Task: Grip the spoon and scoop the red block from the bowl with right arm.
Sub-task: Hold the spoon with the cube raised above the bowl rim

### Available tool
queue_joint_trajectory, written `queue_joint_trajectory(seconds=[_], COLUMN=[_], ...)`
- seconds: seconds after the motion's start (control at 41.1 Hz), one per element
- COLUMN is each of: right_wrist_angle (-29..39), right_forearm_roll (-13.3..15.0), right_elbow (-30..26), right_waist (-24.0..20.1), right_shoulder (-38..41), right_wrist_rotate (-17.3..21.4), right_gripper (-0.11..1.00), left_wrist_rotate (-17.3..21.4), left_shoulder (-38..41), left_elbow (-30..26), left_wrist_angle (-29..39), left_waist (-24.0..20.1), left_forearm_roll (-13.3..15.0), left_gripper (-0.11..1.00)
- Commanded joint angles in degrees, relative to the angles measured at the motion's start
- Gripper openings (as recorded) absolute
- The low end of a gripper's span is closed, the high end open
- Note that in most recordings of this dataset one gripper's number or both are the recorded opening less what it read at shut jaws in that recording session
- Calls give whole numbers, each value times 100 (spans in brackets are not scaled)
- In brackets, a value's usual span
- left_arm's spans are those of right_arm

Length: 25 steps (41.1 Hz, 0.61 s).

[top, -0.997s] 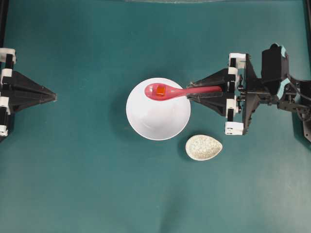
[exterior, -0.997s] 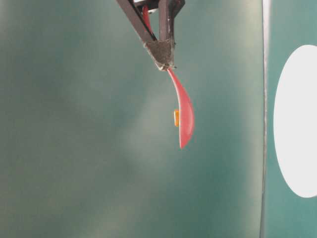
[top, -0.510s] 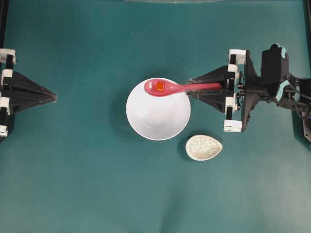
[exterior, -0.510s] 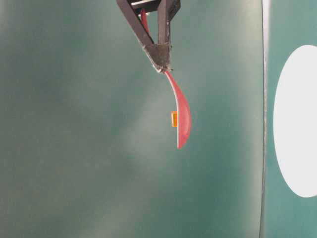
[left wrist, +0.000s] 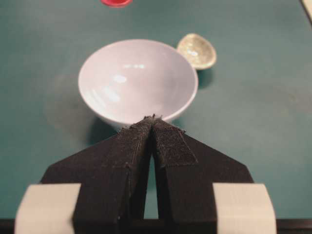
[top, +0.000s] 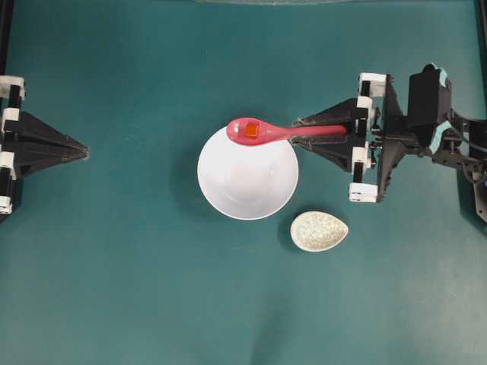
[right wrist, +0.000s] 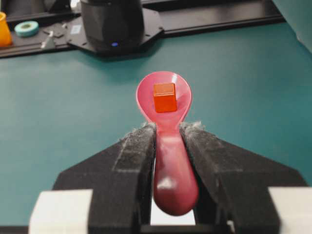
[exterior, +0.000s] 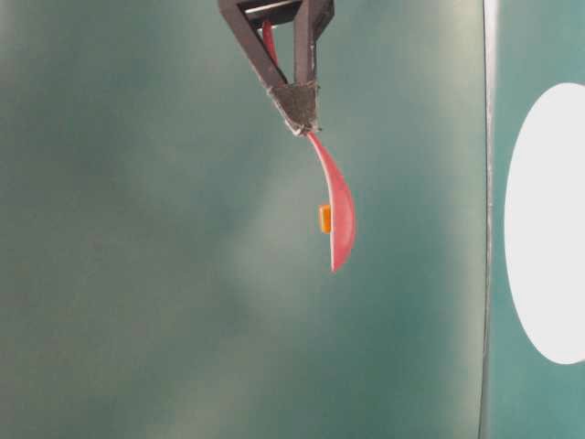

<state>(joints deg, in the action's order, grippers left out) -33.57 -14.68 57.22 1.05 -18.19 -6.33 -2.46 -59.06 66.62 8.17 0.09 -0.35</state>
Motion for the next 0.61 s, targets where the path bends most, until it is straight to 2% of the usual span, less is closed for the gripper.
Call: queue_joint_trajectory(seconds=[0.0,0.583], right_wrist_angle=[-9,44], right_forearm_roll=[9,9], right_elbow=[-149,-149], right_waist=[9,9], right_shoulder=[-97,-97], right_wrist_rotate=[-9,0], right_gripper=[25,25], left_wrist_rotate=[-9,0], left_shoulder=[35,53], left_elbow=[-158,-158], left_wrist_angle=[-62,-53], left_waist=[9,0], left_forearm_roll=[-18,-18], left_gripper=[-1,-1])
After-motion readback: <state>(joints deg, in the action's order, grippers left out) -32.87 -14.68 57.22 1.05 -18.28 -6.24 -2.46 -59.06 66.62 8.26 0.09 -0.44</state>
